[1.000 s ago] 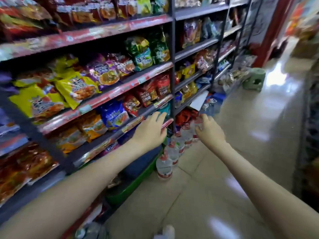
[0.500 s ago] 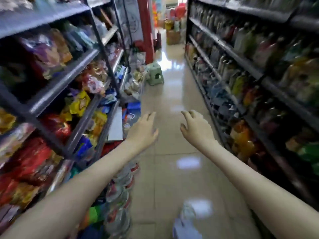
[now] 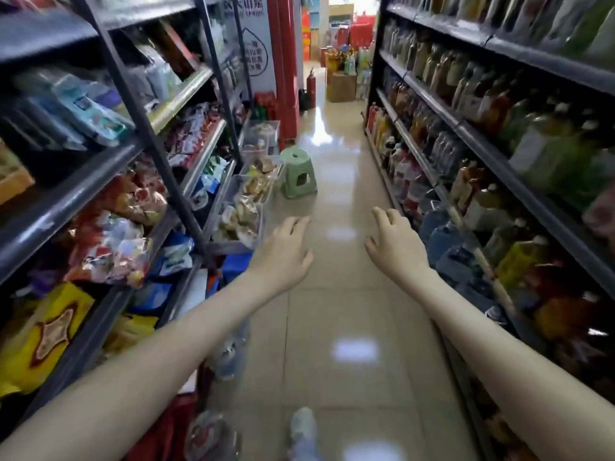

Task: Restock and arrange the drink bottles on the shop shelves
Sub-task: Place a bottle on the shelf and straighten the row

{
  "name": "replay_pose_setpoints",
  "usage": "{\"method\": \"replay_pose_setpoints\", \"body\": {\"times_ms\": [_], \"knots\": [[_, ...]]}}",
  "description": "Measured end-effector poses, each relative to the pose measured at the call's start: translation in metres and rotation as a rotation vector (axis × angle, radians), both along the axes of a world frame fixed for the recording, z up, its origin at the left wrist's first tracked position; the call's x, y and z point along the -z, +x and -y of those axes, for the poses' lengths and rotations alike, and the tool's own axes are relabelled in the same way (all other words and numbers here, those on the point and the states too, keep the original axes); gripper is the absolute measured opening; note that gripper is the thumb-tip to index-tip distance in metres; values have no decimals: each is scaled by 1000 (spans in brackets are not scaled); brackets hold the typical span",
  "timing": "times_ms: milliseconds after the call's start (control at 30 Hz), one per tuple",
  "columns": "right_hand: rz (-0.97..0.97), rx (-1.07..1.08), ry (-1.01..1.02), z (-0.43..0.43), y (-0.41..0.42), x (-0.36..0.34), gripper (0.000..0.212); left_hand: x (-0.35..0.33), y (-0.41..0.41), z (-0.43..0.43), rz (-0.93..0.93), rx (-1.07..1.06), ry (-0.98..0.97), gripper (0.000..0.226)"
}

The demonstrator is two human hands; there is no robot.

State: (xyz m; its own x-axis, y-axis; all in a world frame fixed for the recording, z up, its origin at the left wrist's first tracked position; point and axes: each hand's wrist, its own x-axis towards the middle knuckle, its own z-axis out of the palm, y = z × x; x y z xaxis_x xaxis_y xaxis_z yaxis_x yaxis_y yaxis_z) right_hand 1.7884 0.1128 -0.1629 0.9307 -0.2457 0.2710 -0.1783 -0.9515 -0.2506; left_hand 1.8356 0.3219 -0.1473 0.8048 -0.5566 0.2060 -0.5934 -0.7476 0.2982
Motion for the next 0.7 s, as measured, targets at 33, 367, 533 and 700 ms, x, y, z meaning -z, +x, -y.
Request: {"method": "replay_pose_setpoints", "body": {"times_ms": [33,367,533,700], "knots": [[15,-13,10,8,38,1,51,1,39,8,8,-7,2,58],[18,121,-30,143,367,-27,54,-42,403,155,75,99,12,58],[77,234,5,241,506,-29,55,-43,564,264,28,197,-25,53],[138,251,-6,337,669,-37,55,-40,727,364,96,234,-58,53]]}}
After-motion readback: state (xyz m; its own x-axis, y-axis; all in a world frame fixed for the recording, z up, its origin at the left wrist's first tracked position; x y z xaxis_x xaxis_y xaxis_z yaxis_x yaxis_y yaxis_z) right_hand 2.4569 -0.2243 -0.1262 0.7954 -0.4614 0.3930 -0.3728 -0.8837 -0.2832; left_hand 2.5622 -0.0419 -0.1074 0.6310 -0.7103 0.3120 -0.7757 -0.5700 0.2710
